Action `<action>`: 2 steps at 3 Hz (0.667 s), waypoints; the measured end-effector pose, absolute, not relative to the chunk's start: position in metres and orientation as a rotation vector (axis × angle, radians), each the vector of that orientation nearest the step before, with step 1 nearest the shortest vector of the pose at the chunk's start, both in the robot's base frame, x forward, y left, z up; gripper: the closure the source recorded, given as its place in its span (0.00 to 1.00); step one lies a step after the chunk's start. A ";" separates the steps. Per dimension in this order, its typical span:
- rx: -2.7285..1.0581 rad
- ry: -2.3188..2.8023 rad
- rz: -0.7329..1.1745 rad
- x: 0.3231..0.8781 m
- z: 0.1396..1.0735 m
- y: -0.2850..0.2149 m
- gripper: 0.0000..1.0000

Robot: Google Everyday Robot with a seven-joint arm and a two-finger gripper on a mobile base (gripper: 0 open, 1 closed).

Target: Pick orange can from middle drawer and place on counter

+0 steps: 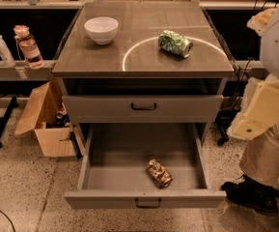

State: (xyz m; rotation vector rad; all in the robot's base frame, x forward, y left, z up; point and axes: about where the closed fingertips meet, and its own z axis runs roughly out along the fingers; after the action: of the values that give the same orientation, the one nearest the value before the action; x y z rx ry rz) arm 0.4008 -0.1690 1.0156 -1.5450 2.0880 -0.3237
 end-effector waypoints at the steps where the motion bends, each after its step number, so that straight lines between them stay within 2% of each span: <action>1: -1.535 2.077 -0.396 0.394 1.016 -0.182 0.00; 2: -1.511 2.102 -0.441 0.403 0.995 -0.194 0.00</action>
Offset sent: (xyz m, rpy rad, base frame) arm 0.0229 -0.0530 -0.0731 -0.0807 0.0038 -0.1050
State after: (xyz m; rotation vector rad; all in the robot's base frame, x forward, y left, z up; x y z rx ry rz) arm 0.4031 -0.1941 0.9954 -1.5114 2.1016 -0.4409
